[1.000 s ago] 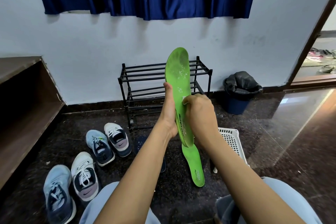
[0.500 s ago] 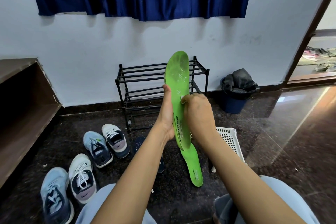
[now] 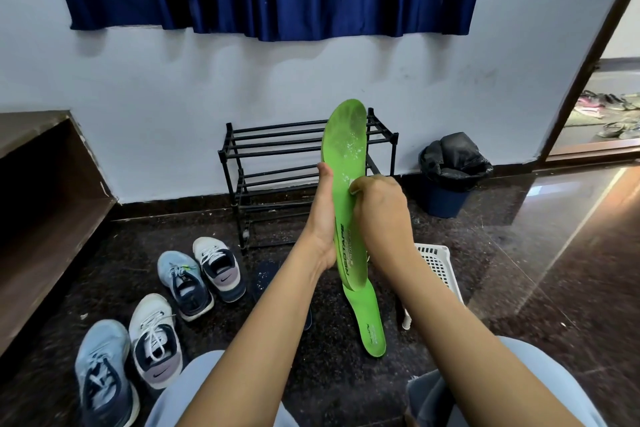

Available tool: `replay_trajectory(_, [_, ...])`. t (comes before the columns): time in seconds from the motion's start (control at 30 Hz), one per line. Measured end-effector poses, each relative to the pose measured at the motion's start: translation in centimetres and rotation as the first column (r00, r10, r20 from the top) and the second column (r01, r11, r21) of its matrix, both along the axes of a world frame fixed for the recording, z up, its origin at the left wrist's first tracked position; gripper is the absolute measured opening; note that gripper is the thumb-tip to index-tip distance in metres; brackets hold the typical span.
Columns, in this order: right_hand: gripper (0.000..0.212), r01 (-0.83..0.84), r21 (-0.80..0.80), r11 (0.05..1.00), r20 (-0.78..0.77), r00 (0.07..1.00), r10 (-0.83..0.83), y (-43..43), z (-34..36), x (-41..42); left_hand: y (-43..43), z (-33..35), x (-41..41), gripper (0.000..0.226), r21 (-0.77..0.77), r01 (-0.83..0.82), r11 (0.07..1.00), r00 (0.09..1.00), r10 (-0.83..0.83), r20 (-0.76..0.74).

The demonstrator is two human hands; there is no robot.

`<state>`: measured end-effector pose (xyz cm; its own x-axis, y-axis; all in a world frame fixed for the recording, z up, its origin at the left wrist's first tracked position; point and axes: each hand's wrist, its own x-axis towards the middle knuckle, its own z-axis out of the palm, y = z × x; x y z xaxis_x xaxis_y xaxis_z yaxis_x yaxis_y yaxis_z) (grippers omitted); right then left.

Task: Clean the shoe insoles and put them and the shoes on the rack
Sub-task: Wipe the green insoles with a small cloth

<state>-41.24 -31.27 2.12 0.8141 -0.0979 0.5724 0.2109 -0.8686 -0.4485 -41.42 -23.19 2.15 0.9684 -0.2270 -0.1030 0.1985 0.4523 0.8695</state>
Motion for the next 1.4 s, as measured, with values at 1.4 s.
replay_trajectory(1.4, [0.02, -0.089, 0.04, 0.995, 0.078, 0.993, 0.086, 0.6, 0.1, -0.6, 0.2, 0.1, -0.1, 0.07, -0.043, -0.019, 0.999, 0.999, 0.018, -0.028])
